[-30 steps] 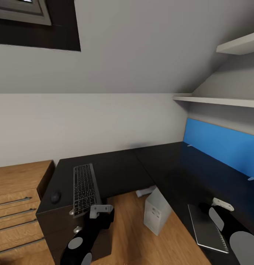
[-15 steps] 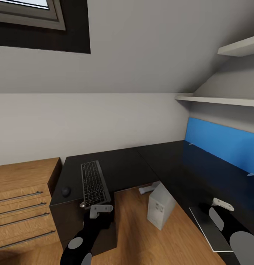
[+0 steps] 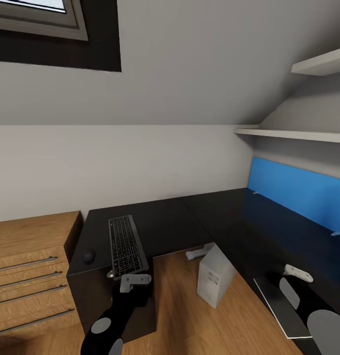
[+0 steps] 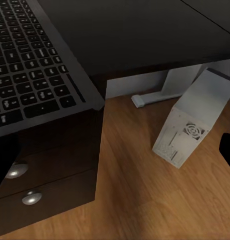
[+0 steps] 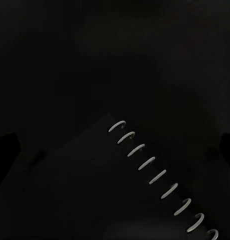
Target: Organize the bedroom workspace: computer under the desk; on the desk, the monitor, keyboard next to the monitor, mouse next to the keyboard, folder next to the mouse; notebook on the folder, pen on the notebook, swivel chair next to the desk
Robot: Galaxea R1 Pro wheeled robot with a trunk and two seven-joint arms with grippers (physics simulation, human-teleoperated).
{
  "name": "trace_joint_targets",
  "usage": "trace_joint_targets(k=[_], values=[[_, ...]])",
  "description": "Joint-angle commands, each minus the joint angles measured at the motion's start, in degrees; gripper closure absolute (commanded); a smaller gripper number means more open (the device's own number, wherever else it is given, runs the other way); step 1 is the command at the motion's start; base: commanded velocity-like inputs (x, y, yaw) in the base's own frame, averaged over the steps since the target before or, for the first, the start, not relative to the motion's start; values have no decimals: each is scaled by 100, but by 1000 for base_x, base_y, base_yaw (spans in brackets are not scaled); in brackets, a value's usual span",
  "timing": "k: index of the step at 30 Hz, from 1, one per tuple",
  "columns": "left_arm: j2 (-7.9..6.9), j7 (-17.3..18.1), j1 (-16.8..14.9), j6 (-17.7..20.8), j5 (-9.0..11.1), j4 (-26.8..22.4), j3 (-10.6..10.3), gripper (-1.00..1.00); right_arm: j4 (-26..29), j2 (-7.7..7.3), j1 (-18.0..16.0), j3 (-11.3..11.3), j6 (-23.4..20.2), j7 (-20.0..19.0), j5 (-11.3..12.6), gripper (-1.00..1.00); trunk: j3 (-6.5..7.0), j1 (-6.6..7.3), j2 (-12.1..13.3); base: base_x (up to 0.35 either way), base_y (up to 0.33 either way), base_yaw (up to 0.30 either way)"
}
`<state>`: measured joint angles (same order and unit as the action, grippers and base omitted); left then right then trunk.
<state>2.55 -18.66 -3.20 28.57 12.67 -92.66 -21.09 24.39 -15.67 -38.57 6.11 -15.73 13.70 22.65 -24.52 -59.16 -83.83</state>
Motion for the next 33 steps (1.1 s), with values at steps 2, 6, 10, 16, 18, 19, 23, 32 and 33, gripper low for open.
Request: trace_joint_targets(k=[2, 6, 10, 16, 18, 19, 23, 32, 33], values=[[0, -55, -5, 17, 60, -7, -9, -100, 22, 1, -1, 1, -7, 25, 60, -100, -7, 0, -4, 0, 0, 0], [0, -52, -5, 17, 60, -7, -9, -100, 69, 0, -1, 4, 158, 17, 63, -100, -7, 0, -4, 0, 0, 0], [0, -55, -5, 17, 60, -7, -9, -100, 177, 2, -1, 9, 423, 18, 63, -100, 65, 88, 157, 0, 0, 0], [0, -56, -5, 22, 60, -2, -9, -100, 400, 3, -1, 16, 699, 18, 82, -100, 173, 220, 397, 0, 0, 0], [0, -55, -5, 24, 60, -2, -9, -100, 506, 3, 3, 19, 701, 18, 90, -100, 209, 264, 477, 0, 0, 0], [0, -56, -5, 24, 60, -1, -9, -100, 554, 3, 6, 20, 698, 18, 92, -100, 227, 286, 517, 0, 0, 0], [0, -55, -5, 30, 60, 1, -9, -100, 1066, 20, 46, 21, 644, 20, 97, -100, 298, 373, 678, 0, 0, 0], [0, -52, -5, 37, 60, 2, -5, -100, 3918, 418, 1213, 27, -590, 119, 77, -100, 442, 549, 999, 0, 0, 0], [0, -52, -5, 39, 60, 2, -4, -100, 4202, 456, 1338, 26, -704, 150, 80, -100, 442, 549, 999, 0, 0, 0]])
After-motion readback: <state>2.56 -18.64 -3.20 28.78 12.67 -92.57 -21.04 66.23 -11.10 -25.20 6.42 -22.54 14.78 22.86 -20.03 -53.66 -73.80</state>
